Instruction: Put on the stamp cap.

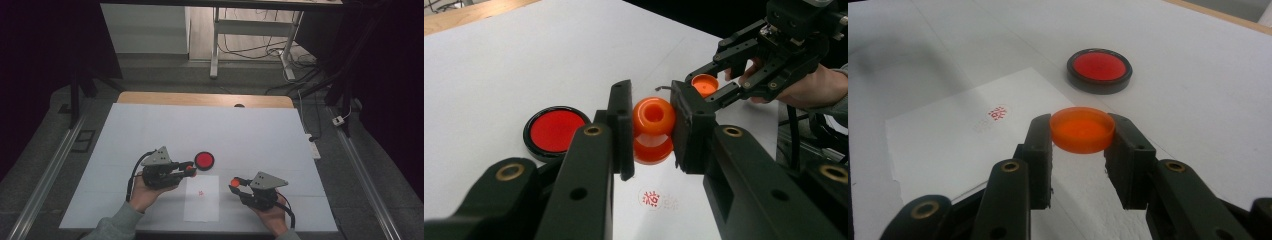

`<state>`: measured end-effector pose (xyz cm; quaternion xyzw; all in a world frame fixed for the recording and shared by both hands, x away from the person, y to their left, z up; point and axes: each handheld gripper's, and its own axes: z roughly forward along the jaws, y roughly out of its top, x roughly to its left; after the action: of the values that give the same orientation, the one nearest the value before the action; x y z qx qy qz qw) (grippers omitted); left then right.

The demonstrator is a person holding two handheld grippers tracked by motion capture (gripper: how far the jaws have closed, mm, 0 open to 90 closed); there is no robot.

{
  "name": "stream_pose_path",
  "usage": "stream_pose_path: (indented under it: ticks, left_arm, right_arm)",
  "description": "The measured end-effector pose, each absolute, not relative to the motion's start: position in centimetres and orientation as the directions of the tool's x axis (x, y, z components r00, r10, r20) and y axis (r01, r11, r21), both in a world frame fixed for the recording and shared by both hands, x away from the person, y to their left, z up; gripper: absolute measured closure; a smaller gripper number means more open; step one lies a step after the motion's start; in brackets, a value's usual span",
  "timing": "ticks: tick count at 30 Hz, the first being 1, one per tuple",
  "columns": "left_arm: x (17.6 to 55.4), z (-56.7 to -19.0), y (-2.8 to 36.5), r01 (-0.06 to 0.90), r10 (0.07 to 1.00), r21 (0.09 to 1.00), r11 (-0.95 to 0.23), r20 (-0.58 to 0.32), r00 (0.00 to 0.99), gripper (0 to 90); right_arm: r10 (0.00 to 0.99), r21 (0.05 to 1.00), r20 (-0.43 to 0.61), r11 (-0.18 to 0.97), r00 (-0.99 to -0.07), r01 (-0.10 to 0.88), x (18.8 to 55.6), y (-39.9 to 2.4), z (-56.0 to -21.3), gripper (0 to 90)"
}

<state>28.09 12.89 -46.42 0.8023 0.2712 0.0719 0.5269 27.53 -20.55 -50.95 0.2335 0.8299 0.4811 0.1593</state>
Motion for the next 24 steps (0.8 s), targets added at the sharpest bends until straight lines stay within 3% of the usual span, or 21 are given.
stream_pose_path:
  ticks: [24]
  left_arm:
    - [28.2, -46.6, 12.6, 0.365, 0.508, 0.881, -0.302, -0.175, 0.843, 72.0]
  right_arm:
    - [0.501, 0.866, -0.038, 0.448, -0.865, 0.221, 27.4, -18.4, -51.4, 63.8]
